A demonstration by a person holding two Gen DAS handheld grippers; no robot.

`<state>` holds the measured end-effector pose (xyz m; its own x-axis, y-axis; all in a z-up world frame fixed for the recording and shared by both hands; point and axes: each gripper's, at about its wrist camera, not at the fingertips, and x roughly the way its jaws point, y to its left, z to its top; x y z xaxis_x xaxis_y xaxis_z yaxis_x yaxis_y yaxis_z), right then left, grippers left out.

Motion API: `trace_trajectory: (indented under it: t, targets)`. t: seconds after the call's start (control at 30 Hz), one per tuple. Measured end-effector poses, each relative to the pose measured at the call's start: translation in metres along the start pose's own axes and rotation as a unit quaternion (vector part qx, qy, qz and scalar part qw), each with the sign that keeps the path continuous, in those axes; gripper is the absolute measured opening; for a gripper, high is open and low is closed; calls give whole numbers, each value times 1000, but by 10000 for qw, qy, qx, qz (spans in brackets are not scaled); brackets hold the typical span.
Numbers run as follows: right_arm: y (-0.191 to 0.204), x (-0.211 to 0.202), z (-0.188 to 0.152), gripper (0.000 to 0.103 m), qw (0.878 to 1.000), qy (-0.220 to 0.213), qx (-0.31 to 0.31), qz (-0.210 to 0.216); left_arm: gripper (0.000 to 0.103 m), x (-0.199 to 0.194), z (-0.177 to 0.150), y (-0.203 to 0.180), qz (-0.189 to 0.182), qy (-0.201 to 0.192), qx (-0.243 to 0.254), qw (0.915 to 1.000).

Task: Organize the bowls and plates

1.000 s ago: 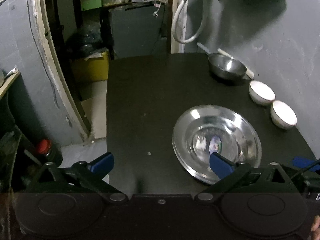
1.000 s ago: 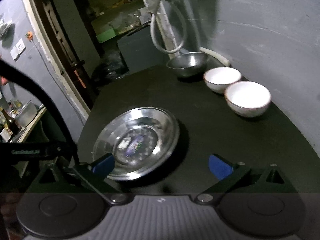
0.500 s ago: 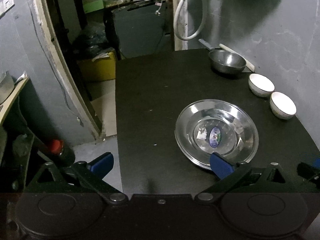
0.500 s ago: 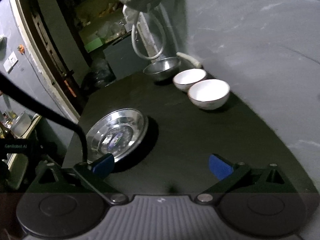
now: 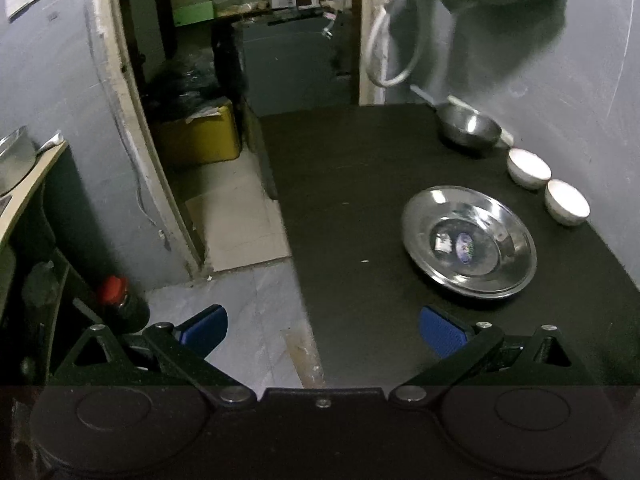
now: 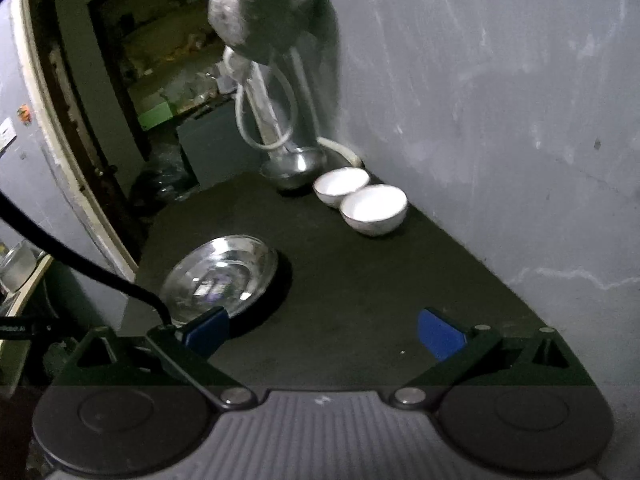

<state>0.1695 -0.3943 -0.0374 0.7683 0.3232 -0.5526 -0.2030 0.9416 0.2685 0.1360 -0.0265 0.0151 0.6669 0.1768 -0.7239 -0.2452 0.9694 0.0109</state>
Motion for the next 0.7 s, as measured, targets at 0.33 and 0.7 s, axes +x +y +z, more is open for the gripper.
trace_trajectory:
  t: [0.33, 0.7]
  targets:
    - [73, -53, 0, 103, 9971, -147, -524, -536, 102, -26, -21, 45, -841, -413, -557, 9940]
    - [104, -19, 31, 103, 9959, -69, -845, -317, 102, -3, 15, 15, -1098, -627, -491, 9908]
